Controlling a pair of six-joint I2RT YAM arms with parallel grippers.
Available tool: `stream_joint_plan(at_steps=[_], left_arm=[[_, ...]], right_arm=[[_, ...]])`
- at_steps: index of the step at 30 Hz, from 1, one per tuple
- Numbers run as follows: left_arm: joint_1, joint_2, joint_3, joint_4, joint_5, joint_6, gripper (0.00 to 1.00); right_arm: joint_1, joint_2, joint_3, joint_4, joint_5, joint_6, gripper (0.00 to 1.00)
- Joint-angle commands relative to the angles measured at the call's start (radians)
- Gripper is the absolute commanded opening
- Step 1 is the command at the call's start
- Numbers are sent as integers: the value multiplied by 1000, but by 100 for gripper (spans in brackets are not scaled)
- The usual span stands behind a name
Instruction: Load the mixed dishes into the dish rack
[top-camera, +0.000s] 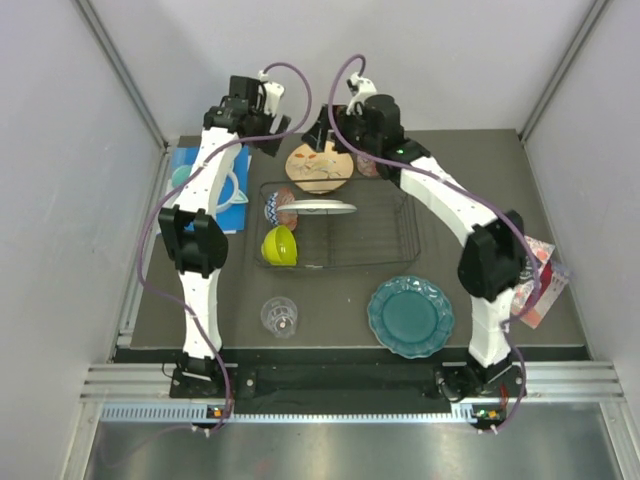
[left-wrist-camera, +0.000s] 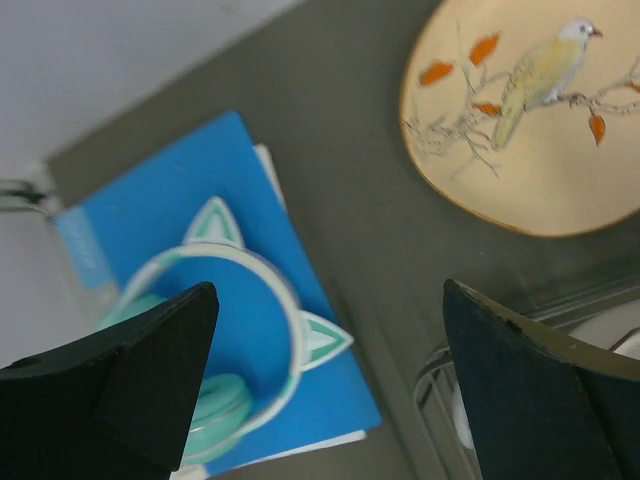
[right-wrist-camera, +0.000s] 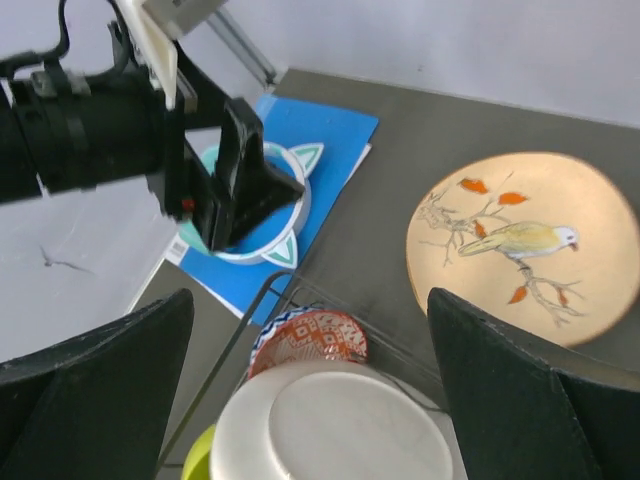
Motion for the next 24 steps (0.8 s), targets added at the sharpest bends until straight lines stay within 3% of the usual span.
stream_joint_plan(at_steps=[1, 6, 11, 17, 24], left_arm=[[32, -25, -54, 52, 144, -113, 97], [45, 14, -77, 98, 222, -153, 96], [45, 32, -135, 138, 225, -161, 95], [31, 51, -207, 136, 205, -162, 91], [20, -34, -364, 175, 250, -144, 87]], right_arm=[[-37, 202, 210, 48, -91, 63, 100], [-80, 357, 352, 58, -106, 139, 100], [-97, 416, 334, 48, -108, 140, 100], [-95, 369, 151, 74, -112, 129, 100], [-79, 258, -41, 111, -98, 96, 100]])
